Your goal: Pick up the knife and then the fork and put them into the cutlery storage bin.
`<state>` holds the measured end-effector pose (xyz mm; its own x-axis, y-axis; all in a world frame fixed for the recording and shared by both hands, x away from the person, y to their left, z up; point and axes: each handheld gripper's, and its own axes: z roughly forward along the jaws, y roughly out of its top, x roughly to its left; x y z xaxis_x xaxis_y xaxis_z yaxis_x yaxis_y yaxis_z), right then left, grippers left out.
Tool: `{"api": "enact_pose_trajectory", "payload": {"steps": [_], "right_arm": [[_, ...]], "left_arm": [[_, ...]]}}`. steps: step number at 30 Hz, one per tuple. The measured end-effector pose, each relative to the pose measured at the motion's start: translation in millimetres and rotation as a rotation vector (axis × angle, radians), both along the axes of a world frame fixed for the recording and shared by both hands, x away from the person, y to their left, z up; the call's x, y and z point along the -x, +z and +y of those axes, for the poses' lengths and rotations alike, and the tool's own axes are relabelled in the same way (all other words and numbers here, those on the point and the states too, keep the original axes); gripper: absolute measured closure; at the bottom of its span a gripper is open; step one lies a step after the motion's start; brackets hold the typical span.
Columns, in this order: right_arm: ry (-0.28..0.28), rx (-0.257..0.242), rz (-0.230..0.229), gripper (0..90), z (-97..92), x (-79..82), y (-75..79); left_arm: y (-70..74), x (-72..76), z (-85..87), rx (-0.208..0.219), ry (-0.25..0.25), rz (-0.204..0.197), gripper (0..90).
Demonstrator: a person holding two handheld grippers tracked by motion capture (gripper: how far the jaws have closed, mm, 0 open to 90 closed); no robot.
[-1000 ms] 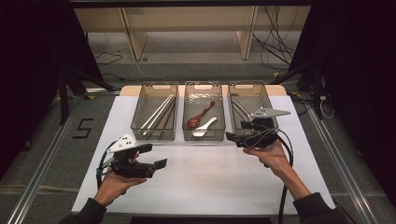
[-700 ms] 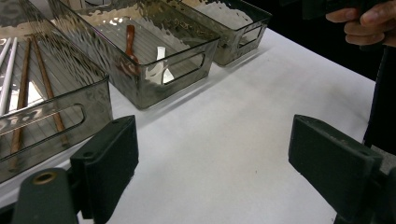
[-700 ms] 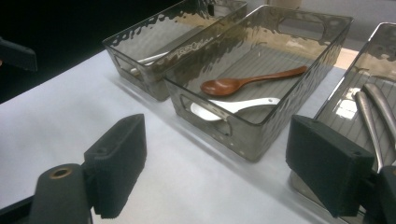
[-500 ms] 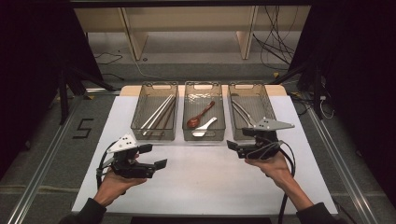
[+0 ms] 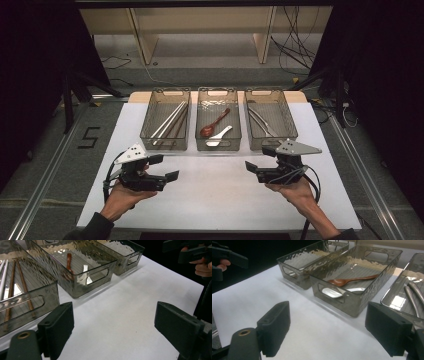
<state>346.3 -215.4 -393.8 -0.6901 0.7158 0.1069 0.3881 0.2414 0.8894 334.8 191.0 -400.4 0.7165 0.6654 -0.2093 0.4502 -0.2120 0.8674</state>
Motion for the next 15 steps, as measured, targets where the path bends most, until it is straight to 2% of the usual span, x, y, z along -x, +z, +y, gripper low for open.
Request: {"api": "enact_pose_trajectory", "payload": {"steps": [5, 10, 15], "right_arm": [[-0.004, -0.025, -0.001, 21.0, -3.6, 9.0, -4.4], [-0.002, -0.03, 0.008, 20.0, -7.7, 14.6, -9.0], [-0.009, -0.033, -0.004, 19.1, -11.8, 21.9, -10.3]], "left_arm": [[0.0, 0.1, 0.3, 0.007, -0.003, 0.0, 15.6], [-1.0, 0.7, -0.6, 0.01, -0.004, 0.003, 15.6], [-0.2, 1.4, 0.9, 0.019, -0.005, -0.002, 15.6]]}}
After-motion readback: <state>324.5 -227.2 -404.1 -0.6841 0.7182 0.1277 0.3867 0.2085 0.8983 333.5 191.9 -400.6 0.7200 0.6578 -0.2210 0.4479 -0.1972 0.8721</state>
